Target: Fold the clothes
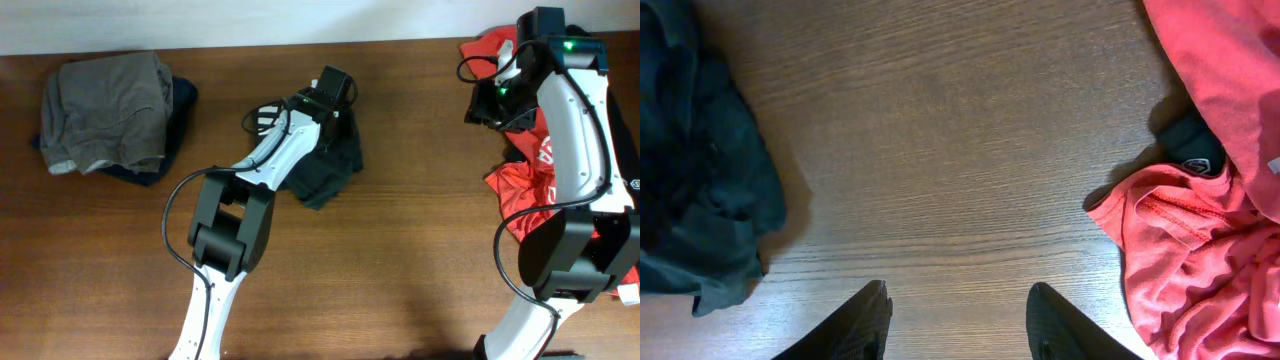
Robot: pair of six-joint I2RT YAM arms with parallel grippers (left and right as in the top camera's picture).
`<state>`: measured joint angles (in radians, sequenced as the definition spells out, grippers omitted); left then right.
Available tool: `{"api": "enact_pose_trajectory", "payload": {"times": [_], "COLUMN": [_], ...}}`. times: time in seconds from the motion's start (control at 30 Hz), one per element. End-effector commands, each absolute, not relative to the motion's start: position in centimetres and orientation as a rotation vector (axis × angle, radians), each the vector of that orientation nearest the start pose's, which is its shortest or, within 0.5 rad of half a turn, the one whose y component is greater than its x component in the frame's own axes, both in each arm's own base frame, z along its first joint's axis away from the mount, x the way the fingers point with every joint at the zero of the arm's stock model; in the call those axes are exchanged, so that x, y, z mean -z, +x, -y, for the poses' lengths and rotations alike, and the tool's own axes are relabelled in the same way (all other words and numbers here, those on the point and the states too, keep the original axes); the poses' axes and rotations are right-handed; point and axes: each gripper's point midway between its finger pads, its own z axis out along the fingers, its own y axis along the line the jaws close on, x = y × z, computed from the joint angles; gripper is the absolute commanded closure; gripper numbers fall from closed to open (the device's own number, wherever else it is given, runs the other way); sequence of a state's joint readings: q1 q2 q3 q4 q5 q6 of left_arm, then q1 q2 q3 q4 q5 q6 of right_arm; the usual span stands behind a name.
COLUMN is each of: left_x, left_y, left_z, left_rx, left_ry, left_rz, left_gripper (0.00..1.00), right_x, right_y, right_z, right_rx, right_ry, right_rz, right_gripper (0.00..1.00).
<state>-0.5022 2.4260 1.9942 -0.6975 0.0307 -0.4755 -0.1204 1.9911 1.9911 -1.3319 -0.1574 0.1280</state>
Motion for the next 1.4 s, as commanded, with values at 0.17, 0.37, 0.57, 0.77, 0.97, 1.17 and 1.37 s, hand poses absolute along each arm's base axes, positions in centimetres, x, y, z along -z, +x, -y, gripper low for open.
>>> {"api": "enact_pose_trajectory", "payload": {"times": [0.17,0.37,0.57,0.77,0.97,1.17,1.37], "left_x": [1.0,-2.7,-3.0,-2.6,-2.5,-2.5,-3.7], "left_y": [48.6,49.9,49.5,49.5,48.9,47.6,47.1], "left_z": [28.5,27.8,27.3,24.9,25.7,27.1,27.0], "left_rx": [0.318,0.302,0.240,0.003,0.079,0.222,0.232], "left_ry": [0.240,0.304,0.560,0.817,0.751,0.627,0.540], "left_rz": [-2.824,-2.799,-2.771,-2.723,-2.757,-2.832,-2.875], "left_gripper": [0.99,0.99,1.00,0.99,0.68,0.41,0.36], "right_x": [-18.6,-18.6,-18.6,-18.6,-18.6,-18.6,-18.6], "right_y": [43.2,43.2,43.2,43.2,43.2,43.2,43.2], "right_z": [2.9,2.9,2.9,2.9,2.9,2.9,2.9], "right_rx": [-0.206,-0.206,-0.207,-0.207,-0.207,-0.207,-0.207], "right_ry": [0.306,0.306,0.306,0.307,0.307,0.307,0.306], "right_rz": [-2.856,-2.856,-2.856,-2.856,-2.856,-2.857,-2.855], "right_gripper": [0.51,0.51,0.51,0.51,0.51,0.50,0.47]}}
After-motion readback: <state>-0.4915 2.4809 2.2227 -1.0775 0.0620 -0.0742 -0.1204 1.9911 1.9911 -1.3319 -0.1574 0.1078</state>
